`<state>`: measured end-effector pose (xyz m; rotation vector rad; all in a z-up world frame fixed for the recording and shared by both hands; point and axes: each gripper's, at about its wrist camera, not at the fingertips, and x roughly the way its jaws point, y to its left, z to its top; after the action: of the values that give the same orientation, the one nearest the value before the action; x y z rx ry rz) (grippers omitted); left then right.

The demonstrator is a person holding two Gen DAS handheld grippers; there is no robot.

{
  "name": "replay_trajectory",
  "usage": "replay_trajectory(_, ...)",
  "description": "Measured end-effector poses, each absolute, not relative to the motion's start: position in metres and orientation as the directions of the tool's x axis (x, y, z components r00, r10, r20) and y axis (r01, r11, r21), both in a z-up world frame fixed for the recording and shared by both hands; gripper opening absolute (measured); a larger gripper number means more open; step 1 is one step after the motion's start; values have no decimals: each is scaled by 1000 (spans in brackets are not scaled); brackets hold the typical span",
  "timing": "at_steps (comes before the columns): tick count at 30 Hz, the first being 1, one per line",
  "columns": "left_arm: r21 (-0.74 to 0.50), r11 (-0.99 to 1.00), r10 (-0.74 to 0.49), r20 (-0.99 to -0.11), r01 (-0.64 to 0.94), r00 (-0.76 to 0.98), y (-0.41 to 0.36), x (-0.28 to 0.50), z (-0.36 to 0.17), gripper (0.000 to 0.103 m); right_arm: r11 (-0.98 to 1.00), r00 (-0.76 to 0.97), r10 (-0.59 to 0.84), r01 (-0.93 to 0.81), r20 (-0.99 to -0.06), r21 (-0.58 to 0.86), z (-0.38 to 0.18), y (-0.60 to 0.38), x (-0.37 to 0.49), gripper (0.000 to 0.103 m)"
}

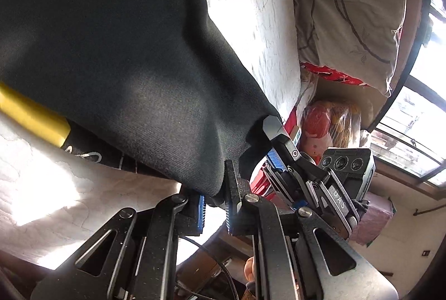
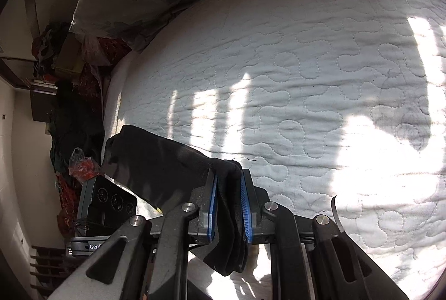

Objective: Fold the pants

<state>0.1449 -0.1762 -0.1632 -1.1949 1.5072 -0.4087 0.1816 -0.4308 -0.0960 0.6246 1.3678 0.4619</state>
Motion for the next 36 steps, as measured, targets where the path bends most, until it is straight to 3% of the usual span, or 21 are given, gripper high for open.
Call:
replay_trajectory(19,-811,267,-841,-460,-520,286,-65,147,-145,8,765,159,641,-62,-751,641,-33,-320,197,16)
replay_trajectory(33,-750,180,-818,-474,-636,327,24,147,-190,9,720,107,690,4,-716,694,-80,-223,214,20)
replay_trajectory(36,-747,172,-826,-465,-642,320,30,147,-193,10,703,106,702,55,-704,709,-96,-215,214,31)
